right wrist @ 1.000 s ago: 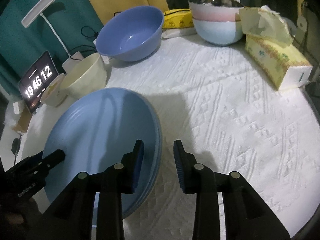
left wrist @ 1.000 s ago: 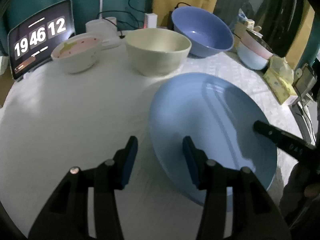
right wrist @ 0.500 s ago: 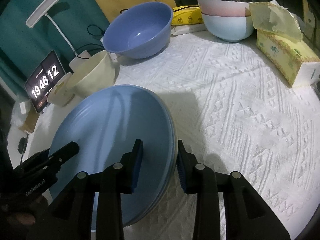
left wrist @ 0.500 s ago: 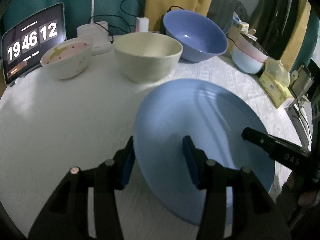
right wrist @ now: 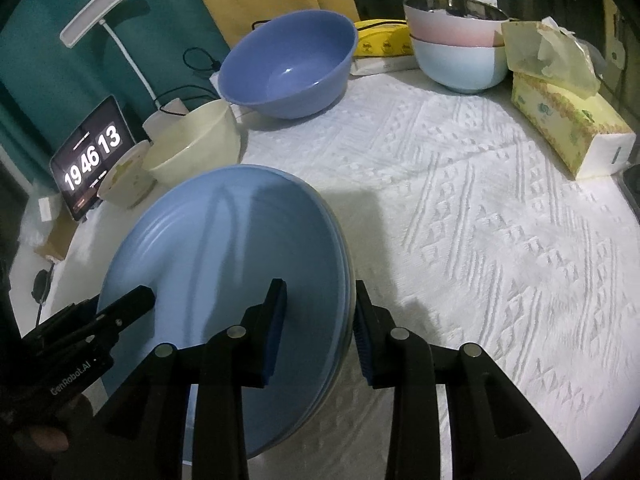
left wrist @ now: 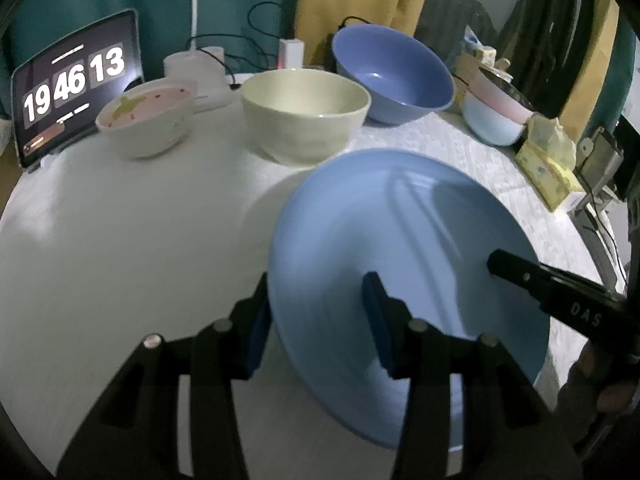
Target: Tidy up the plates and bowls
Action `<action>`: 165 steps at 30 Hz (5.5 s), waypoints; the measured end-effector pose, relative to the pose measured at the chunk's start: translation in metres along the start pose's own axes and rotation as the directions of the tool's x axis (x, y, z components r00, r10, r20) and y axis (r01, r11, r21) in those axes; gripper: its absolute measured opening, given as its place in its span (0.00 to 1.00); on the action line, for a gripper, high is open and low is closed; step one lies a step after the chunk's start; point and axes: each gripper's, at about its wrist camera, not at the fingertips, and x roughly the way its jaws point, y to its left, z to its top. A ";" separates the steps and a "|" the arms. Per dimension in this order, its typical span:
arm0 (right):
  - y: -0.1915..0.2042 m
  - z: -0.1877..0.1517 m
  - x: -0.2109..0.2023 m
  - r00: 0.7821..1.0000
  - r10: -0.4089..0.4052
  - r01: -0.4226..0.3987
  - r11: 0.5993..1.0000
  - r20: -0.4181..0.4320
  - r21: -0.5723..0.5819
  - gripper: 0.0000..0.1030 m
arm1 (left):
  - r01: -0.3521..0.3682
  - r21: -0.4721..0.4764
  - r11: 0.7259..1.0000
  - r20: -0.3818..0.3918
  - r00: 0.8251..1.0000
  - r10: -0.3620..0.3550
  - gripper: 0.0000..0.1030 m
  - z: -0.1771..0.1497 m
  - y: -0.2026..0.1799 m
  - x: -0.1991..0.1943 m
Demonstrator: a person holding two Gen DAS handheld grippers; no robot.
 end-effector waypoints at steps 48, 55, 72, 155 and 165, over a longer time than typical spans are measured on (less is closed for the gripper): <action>0.160 -0.015 0.036 0.997 0.036 -0.049 0.981 -0.070 -0.188 0.22 | -0.077 -0.210 0.975 0.058 0.994 0.091 0.44 -0.034 0.154 -0.047; 0.189 -0.017 0.049 0.995 0.047 -0.065 0.975 -0.088 -0.214 0.23 | -0.093 -0.235 0.968 0.063 0.992 0.110 0.44 -0.039 0.184 -0.054; 0.220 -0.021 0.075 0.990 0.039 -0.073 0.964 -0.135 -0.254 0.27 | -0.154 -0.205 0.966 0.065 0.983 0.171 0.45 -0.042 0.210 -0.058; 0.015 0.038 -0.027 0.991 -0.064 0.077 0.991 0.116 -0.113 0.39 | -0.011 0.050 0.999 0.148 0.989 0.003 0.61 0.056 -0.019 -0.037; 0.000 0.081 -0.015 0.985 -0.077 0.098 0.986 0.156 -0.133 0.39 | 0.003 0.093 0.996 0.173 0.985 -0.019 0.61 0.094 -0.039 -0.012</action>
